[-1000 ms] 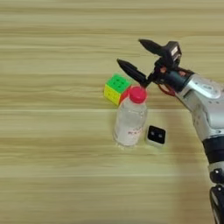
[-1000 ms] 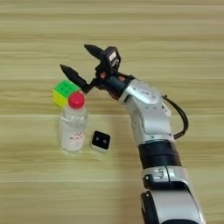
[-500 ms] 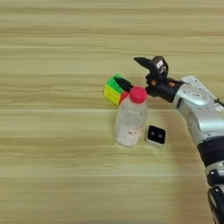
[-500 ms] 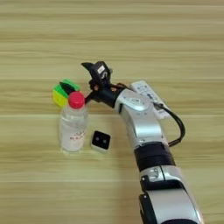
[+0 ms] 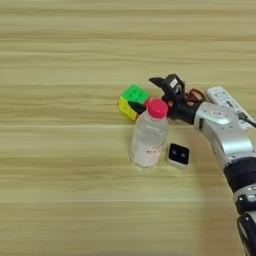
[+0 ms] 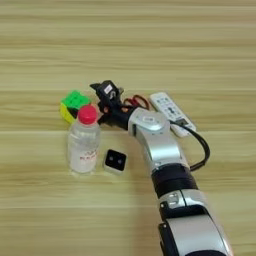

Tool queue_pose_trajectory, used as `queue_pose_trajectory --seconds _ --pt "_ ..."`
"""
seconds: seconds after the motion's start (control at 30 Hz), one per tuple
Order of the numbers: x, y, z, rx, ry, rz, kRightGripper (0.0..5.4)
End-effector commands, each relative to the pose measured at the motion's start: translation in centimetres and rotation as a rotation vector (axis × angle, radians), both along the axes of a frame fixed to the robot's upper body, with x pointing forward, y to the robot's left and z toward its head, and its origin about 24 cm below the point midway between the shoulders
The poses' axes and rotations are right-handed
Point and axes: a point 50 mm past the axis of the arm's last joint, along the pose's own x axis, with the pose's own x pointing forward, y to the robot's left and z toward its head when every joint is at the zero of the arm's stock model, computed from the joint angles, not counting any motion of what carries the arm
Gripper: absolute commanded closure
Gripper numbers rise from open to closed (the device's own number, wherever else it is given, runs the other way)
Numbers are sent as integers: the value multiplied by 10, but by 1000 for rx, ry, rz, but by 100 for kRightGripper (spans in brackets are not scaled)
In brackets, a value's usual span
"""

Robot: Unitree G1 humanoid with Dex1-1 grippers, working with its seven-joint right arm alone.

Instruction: Move the objects on the table

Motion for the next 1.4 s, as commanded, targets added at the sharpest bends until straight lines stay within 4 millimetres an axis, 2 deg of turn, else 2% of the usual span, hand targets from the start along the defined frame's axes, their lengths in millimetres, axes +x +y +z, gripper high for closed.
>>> queue_pose_trajectory --seconds 0.03,0.73,1.2,1.4 --pt "16 1 34 -25 -134 0 4" --pt "15 0 24 -73 -98 9 4" --pt "16 -1 21 -86 -72 7 165" --pt "14 -1 18 -95 -56 22 207"
